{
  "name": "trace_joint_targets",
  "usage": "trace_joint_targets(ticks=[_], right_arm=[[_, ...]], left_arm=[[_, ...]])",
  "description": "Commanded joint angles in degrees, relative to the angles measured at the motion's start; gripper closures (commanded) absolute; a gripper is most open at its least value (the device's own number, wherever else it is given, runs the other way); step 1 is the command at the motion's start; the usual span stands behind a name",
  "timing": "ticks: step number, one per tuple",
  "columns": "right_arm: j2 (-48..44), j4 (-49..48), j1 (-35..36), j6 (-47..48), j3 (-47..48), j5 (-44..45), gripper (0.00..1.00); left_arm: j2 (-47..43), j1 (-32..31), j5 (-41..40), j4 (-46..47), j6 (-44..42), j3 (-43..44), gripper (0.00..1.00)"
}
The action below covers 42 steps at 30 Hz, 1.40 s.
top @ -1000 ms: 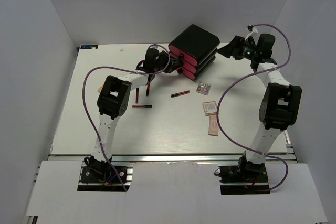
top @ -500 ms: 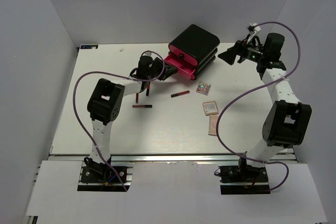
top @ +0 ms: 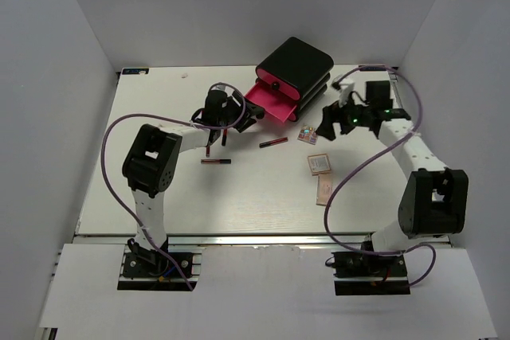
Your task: Organize the makeup
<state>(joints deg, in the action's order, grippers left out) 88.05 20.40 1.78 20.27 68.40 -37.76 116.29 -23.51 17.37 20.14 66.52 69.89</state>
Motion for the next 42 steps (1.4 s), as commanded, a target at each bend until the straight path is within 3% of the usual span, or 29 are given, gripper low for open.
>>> trace_joint_targets(ticks=[1, 8, 9, 12, 13, 24, 34, 42], right_arm=[[-2.9, 4.9, 9.5, 4.1, -4.6, 16.7, 0.11], [-2.3, 1.8, 21.2, -13.0, -11.0, 45.9, 0.1], [-1.8, 2.0, 22.1, -14.8, -11.0, 46.9, 0.11], [0.1, 2.4, 23.4, -16.8, -10.2, 51.8, 0.1], [1.7, 2.9, 23.4, -17.2, -9.6, 52.2, 0.1], [10.1, 5.3, 23.4, -21.9, -5.8, 48.0, 0.11], [12.8, 5.7, 19.1, -24.8, -9.9, 41.7, 0.12], [14.0, 2.1, 18.2, -22.7, -12.4, 42.7, 0.15]], left_arm=[[-5.1, -0.5, -1.0, -4.3, -3.1, 0.1, 0.29], [-15.2, 0.3, -5.8, -14.5, -10.3, -1.6, 0.15], [-16.8, 0.6, -7.6, -16.1, -11.1, -2.2, 0.09], [-23.3, 2.0, -10.6, -22.0, -13.9, -4.8, 0.07], [-26.3, 3.1, -11.2, -25.0, -14.4, -5.4, 0.02], [-47.9, 17.5, -14.9, -39.0, -20.4, -17.2, 0.02], [-54.9, 20.6, -16.6, -44.2, -21.8, -21.1, 0.02], [-55.2, 22.1, -16.6, -45.3, -22.8, -20.2, 0.02]])
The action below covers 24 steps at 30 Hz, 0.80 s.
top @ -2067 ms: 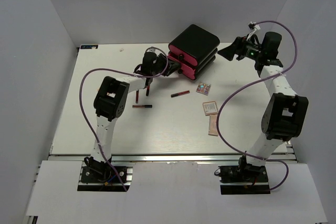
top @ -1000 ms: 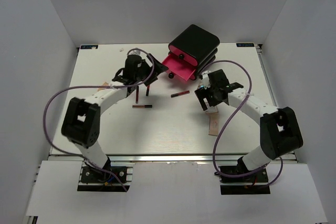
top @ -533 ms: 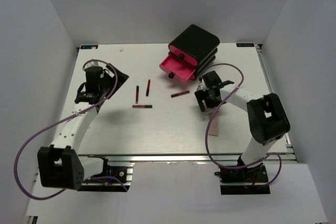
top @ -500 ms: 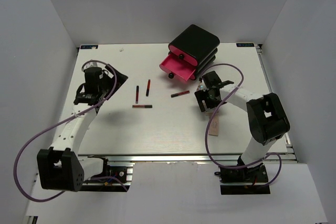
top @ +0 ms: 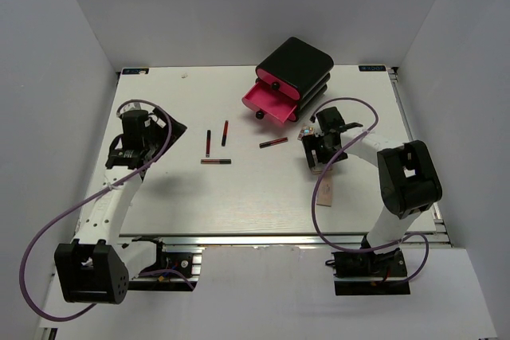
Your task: Organize the makeup
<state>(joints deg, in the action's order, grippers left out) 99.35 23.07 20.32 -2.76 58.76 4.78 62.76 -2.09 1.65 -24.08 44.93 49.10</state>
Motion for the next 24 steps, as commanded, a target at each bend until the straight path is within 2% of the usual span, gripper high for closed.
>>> trace_joint_targets(ticks=[1, 3, 6, 7, 9, 10, 12, 14, 16, 19, 24], right_arm=[[3.0, -0.7, -0.4, 0.7, -2.8, 0.8, 0.18], [3.4, -1.4, -0.4, 1.4, -3.0, 1.5, 0.23], [2.8, -2.9, -0.4, 2.4, -3.8, 2.6, 0.36], [2.4, -3.5, -0.4, 2.4, -4.0, 3.1, 0.46], [1.4, -4.6, -0.4, 5.4, -4.4, 3.3, 0.52], [0.9, -5.0, -0.4, 5.8, -4.7, 3.4, 0.6], [-1.1, -6.3, -0.4, 8.8, -4.9, 2.4, 0.64], [-3.8, -7.6, -0.5, 12.6, -5.6, -3.3, 0.77], [-9.9, -9.3, -0.4, 21.8, -6.3, -13.5, 0.86], [-17.3, -11.5, 0.1, 30.0, -7.9, -22.2, 0.94], [-21.0, -11.3, 4.6, 38.8, -2.9, -31.2, 0.96]], left_arm=[[-1.7, 0.8, -2.6, -1.1, -1.4, 0.6, 0.02], [-1.8, 1.0, -3.1, -1.5, -1.6, 0.6, 0.02], [-2.0, 1.6, -4.4, -2.6, -1.9, 0.2, 0.02], [-2.0, 1.7, -5.1, -3.0, -2.0, -0.1, 0.02], [-1.7, 2.0, -5.8, -4.3, -1.9, -0.5, 0.02], [-1.5, 3.6, -6.0, -4.7, -1.8, -0.7, 0.02], [-0.9, 5.0, -6.7, -6.0, -1.2, -1.1, 0.02], [-0.4, 5.9, -7.3, -6.9, -0.1, -1.0, 0.02], [0.8, 7.4, -7.7, -8.3, 0.9, -0.8, 0.02], [2.7, 9.5, -7.2, -9.0, 1.7, -0.2, 0.02], [6.0, 11.9, -5.1, -8.6, 3.4, 1.0, 0.02]])
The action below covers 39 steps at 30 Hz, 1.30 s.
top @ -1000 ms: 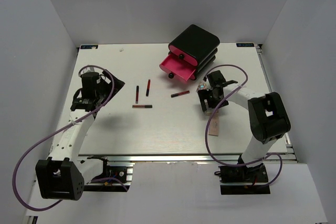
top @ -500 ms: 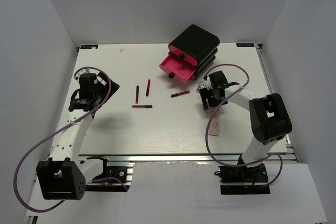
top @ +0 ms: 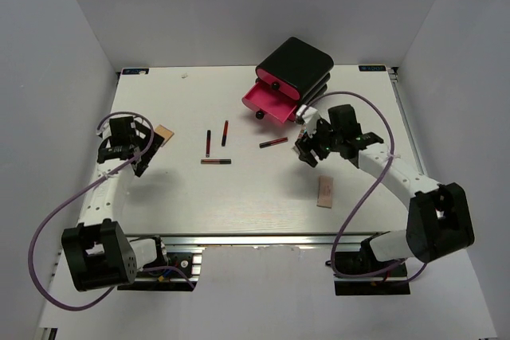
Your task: Organize the makeup
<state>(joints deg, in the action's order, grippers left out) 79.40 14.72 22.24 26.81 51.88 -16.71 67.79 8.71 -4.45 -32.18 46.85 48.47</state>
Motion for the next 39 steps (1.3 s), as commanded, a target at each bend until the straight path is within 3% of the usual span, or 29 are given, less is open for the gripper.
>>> trace_joint_targets(ticks=[1, 5, 6, 12, 20, 29, 32, 33, 36, 39], right_arm=[[-0.6, -3.5, 3.8, 9.2, 5.5, -9.3, 0.95], [8.8, -7.6, 10.0, 3.2, 16.6, -1.6, 0.93], [11.2, -7.3, 10.7, 1.7, 22.9, 0.7, 0.93], [26.9, -5.6, 11.4, -3.1, 41.4, 14.1, 0.93], [28.5, -8.5, 11.3, 6.4, 38.7, 19.6, 0.88], [27.9, -11.1, 11.3, 9.9, 35.1, 23.6, 0.81], [28.2, -11.7, 11.4, 10.2, 34.2, 24.5, 0.68], [28.2, -11.6, 11.3, 10.1, 33.9, 24.5, 0.53], [27.9, -10.4, 11.4, 9.1, 33.7, 23.7, 0.32], [26.7, -9.9, 11.4, 8.2, 33.3, 23.0, 0.23]], left_arm=[[1.6, 1.4, 1.5, -0.3, 1.8, 1.8, 0.02], [6.8, 2.4, 2.6, -0.3, 2.1, 4.2, 0.02], [7.5, 2.4, 2.7, 0.0, 2.1, 5.2, 0.02], [9.6, 2.8, 4.0, 1.0, 2.0, 7.0, 0.02], [9.3, 3.2, 4.4, 2.6, 2.1, 5.0, 0.02], [10.8, 3.2, 6.6, 3.1, 1.8, 5.6, 0.02], [11.0, 3.2, 6.5, 2.9, 1.5, 5.9, 0.02], [11.0, 3.2, 6.5, 2.8, 1.4, 5.8, 0.02], [10.9, 3.2, 6.3, 2.7, 1.4, 5.8, 0.02], [11.2, 3.2, 6.1, 2.4, 1.4, 5.8, 0.02]])
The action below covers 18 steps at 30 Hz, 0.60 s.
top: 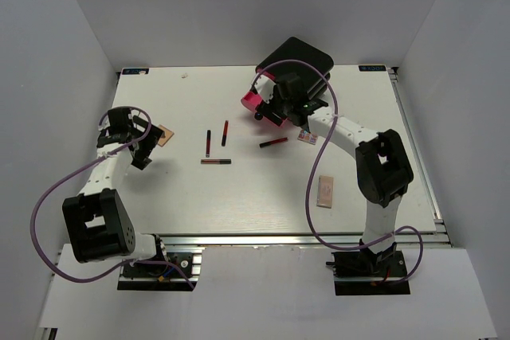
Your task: Organize the makeup
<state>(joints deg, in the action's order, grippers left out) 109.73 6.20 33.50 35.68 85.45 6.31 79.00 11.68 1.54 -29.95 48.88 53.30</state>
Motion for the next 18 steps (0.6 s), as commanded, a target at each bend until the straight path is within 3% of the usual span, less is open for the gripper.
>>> trace_joint_targets(ticks=[1, 9, 14, 16, 18], right_arm=[[-3.8, -1.3, 0.1, -0.9, -0.5, -0.1, 0.23], [-5.0, -1.6, 0.1, -2.5, -1.1, -0.2, 0.11], [-5.5, -1.5, -0.1, -3.1, -1.3, -1.3, 0.11], [-7.1, -1.5, -0.5, -4.6, -1.2, -3.0, 0.13], [-10.2, -0.5, -1.5, -6.0, -1.3, -9.4, 0.26]], left_arm=[[0.1, 0.4, 0.0, 0.1, -0.5, 1.2, 0.02], [4.6, 0.3, -0.7, -1.7, -0.8, 5.1, 0.02], [8.0, 0.3, -0.7, -2.1, -1.1, 8.6, 0.02], [8.9, 0.3, -2.5, -2.0, -1.1, 9.4, 0.03], [10.6, 0.3, -3.2, -1.7, -1.4, 10.7, 0.07]])
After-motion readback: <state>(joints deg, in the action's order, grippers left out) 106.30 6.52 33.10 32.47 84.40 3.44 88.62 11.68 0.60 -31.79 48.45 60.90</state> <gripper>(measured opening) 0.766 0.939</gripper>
